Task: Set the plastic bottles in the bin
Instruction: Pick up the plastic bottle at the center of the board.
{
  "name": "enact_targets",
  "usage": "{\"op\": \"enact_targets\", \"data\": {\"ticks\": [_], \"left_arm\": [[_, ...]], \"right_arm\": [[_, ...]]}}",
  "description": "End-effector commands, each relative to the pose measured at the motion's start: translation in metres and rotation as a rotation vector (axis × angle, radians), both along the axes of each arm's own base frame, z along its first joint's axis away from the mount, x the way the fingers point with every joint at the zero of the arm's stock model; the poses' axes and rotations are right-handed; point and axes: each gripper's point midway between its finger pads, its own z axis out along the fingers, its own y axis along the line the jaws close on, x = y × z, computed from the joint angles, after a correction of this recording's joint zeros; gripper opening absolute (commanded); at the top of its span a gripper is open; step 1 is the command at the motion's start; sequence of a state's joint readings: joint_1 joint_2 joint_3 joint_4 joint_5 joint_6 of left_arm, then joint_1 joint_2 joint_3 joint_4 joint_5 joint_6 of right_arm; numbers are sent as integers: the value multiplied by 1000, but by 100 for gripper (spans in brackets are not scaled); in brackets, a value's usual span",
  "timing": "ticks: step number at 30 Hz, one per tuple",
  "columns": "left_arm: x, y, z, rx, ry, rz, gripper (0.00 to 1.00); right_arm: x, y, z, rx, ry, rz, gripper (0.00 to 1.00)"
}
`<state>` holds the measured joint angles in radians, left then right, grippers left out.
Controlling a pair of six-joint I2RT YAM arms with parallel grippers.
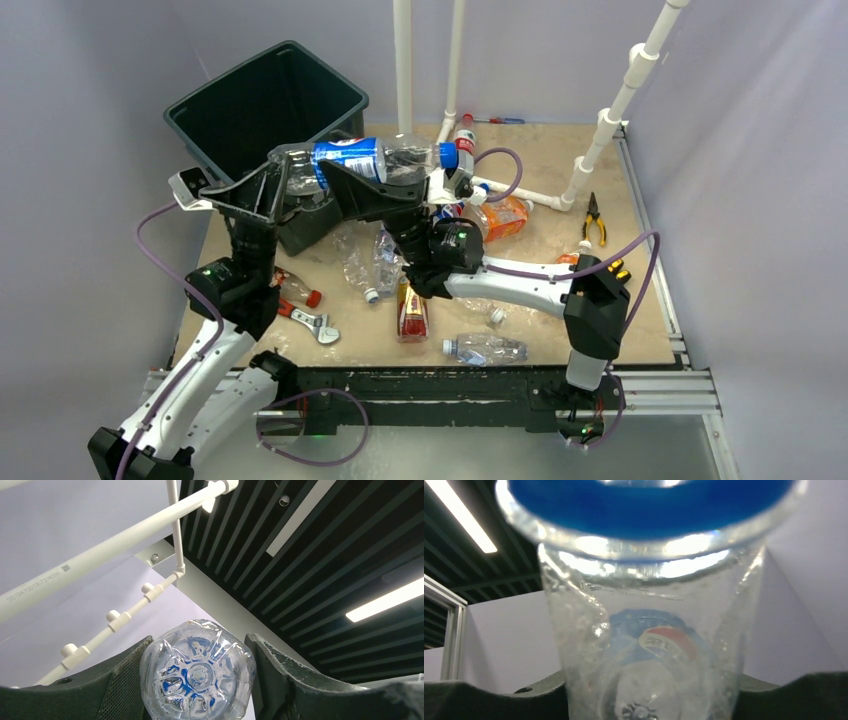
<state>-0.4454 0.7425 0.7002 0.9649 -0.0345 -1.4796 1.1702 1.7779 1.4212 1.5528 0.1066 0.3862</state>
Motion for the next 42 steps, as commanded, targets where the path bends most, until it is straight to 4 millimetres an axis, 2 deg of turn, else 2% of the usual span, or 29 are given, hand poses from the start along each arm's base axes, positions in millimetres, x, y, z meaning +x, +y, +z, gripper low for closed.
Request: {"op": "enact_targets", "data": {"ticks": [1,9,10,12,15,18,22,25,27,29,31,32,33,35,38,40,41,42], "left_arm": [[-15,-2,14,8,-65,-37,0],[-15,-10,11,41,-58,-64,1],[-14,-10,10,47,-52,-63,11],[-17,-10,8,63,-57,-49,37],[-18,1,6,90,-23,47,73],[-20,12,9,152,24,158,91],[-20,16,9,195,40,214,98],[-18,22,6,256,60,290,99],[-16,24,5,347,69,374,99],[-9,22,1,555,91,475,99],[14,21,-26,818,220,540,99],[26,23,-41,924,292,561,99],[31,23,-51,1017,329,568,99],[42,12,-79,1150,348,521,99],[39,-16,-92,1193,220,411,99],[29,-33,-92,1192,107,339,99],[24,-38,-89,1188,56,320,99],[20,-43,-87,1186,15,301,99]], "right_arm": [[-43,-84,40,367,-175,28,56],[-43,-81,38,363,-187,31,42],[-43,-82,37,359,-188,28,41],[-44,-84,34,337,-196,13,40],[-46,-92,30,282,-202,-33,40],[-45,-108,25,238,-197,-78,38],[-46,-130,21,190,-191,-132,35],[-55,-147,23,133,-200,-182,34],[-57,-151,21,46,-185,-199,34],[-47,-137,12,-143,-104,-202,35],[-28,-115,-8,-396,20,-206,36],[-26,-109,-21,-487,48,-199,35],[-25,-107,-35,-558,73,-193,35],[-23,-106,-63,-668,123,-186,35],[-18,-100,-107,-871,204,-175,34],[-15,-97,-136,-1002,256,-169,34],[-14,-96,-158,-1084,288,-161,34],[-15,-96,-166,-1118,300,-154,33]]}}
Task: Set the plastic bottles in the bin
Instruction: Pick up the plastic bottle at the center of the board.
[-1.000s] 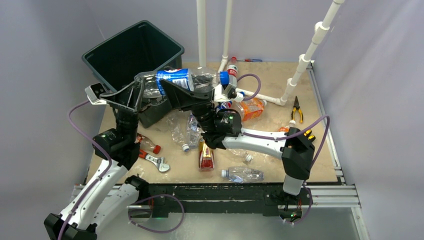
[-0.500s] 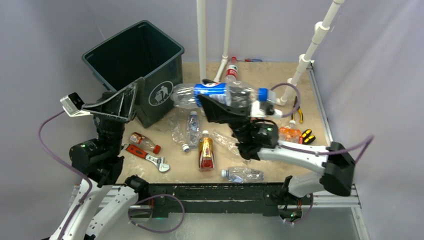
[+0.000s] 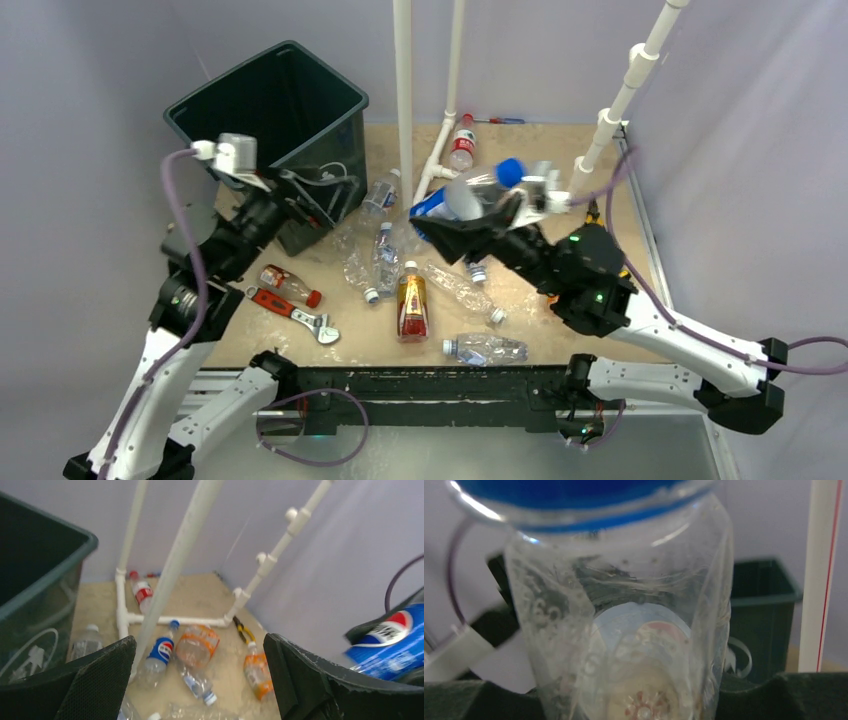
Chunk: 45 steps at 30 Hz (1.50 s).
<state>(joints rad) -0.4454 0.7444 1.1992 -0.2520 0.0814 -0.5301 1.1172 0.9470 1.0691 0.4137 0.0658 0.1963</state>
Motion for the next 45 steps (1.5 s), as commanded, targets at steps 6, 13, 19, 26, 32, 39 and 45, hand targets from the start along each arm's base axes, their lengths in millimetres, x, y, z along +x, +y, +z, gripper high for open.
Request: {"op": "enact_targets", "data": {"ticks": [6,13,19,26,32,39,45], "left_arm": [[-36,-50,-14,124,-146,-364,99],[-58,-70,-19,103,-187,-552,99],[-73,-79,-21,72,-205,-663,99],[-78,-89,-27,120,-201,-737,99],[-60,-104,-47,209,-125,-690,99],[-68,-143,-66,326,-96,-707,98],[-81,-162,-69,318,-117,-729,82]], "right_arm": [[1,23,-179,-572,296,46,33],[-19,26,-196,-578,287,159,32],[-33,25,-198,-572,264,231,32],[-30,31,-208,-609,299,230,33],[-28,34,-211,-610,318,223,33],[-27,27,-212,-593,332,200,33],[-28,24,-214,-607,326,198,33]]}}
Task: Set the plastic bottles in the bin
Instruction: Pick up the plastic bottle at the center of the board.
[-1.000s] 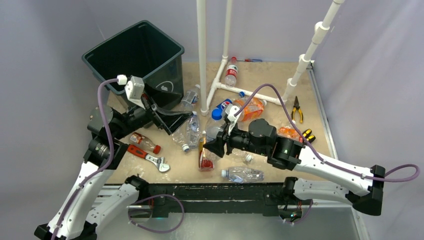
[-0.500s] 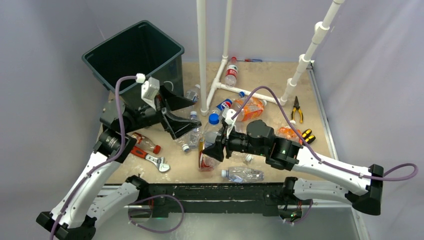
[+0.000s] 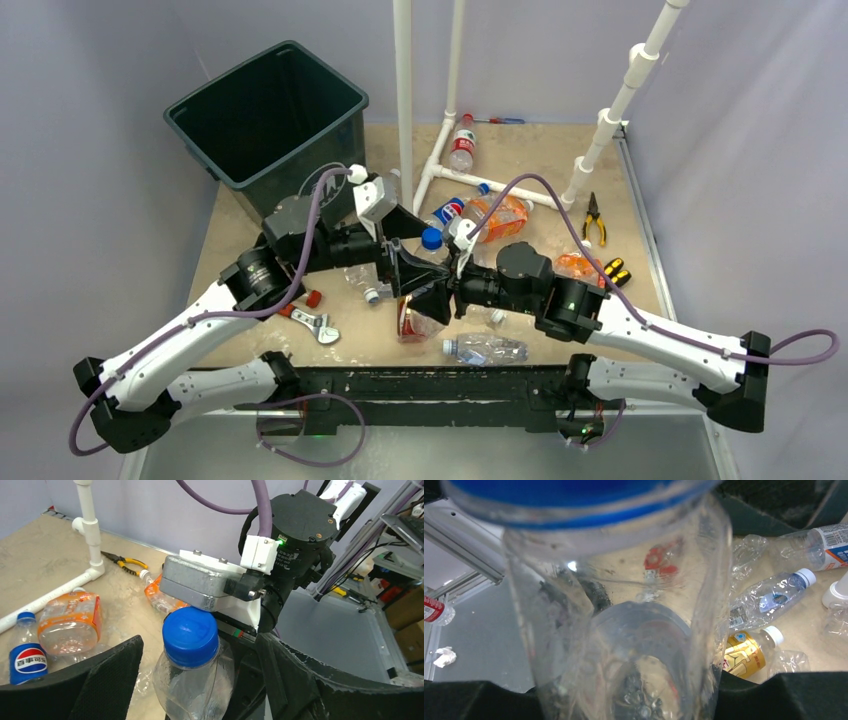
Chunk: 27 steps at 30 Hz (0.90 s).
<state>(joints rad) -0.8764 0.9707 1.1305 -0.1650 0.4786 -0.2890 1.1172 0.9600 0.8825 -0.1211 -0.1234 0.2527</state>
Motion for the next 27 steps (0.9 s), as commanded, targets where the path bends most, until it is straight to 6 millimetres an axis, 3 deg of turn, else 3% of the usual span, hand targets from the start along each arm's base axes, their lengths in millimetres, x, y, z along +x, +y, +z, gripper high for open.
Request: {"op": "enact_targets", "data": {"ticks": [1,8,15,22,25,27], "left_arm": [[7,2,14,-25,-75,66,81],[14,3,30,-98,-83,109,79],[15,-9,26,-93,-54,77,61],[7,-23,11,-48,-15,11,59],[6,-23,12,-54,-21,23,49],[5,-20,16,-66,-34,26,37]], "right_arm": [[-1,-1,12,41,-16,0,33],[-6,-5,9,57,-10,7,33],[-9,-6,9,71,-6,21,33],[-9,-4,13,84,-13,27,33],[-8,-2,13,81,-15,27,33],[-8,-1,13,80,-17,31,33]]}}
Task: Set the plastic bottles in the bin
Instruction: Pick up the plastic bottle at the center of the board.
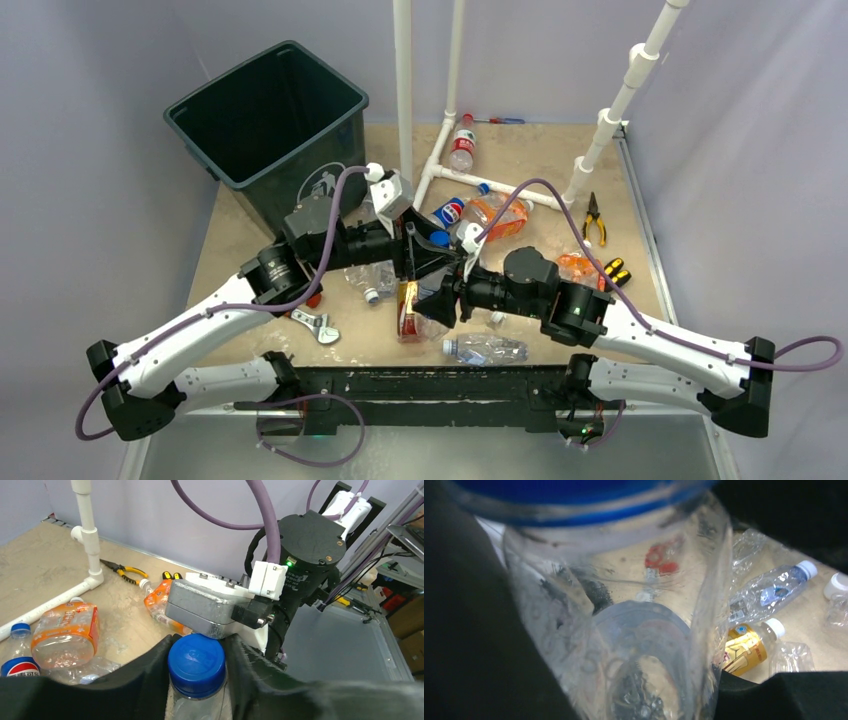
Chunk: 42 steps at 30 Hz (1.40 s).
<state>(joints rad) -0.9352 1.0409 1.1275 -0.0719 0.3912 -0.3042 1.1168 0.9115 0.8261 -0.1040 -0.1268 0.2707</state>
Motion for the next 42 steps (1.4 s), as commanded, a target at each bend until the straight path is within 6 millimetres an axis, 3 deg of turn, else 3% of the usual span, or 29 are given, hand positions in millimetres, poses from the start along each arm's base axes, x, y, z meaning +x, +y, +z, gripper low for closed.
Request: {"op": "enact_targets", "data": {"ticks": [1,3,4,11,15,19,25,28,31,35,42], "left_arm": [[-6,6,22,-56,-48,4,29],[-5,11,25,-69,-63,23,9],[-3,14,26,-72,-68,40,0],[8,37,30,-92,-90,173,0],[18,56,41,-109,-105,285,0],[38,83,59,-132,-149,462,0],[70,143,135,-197,-313,811,0],[86,177,170,-227,-403,1021,0],[105,193,178,-204,-433,1205,0],[116,202,191,-214,-492,1335,0],[115,208,234,-316,-572,1400,0]], "right_arm": [[-3,7,21,67,-32,33,33],[-3,7,22,66,-32,33,37],[-3,7,23,67,-33,32,44],[-7,4,49,167,-42,33,98],[-12,-2,72,255,-62,41,99],[-9,-20,93,337,-80,-25,99],[-15,-59,115,457,-115,-94,99],[-16,-72,110,499,-114,-125,99],[-8,-82,100,538,-85,-193,99],[7,-91,89,572,-41,-297,99],[8,-81,67,520,-33,-279,99]]}}
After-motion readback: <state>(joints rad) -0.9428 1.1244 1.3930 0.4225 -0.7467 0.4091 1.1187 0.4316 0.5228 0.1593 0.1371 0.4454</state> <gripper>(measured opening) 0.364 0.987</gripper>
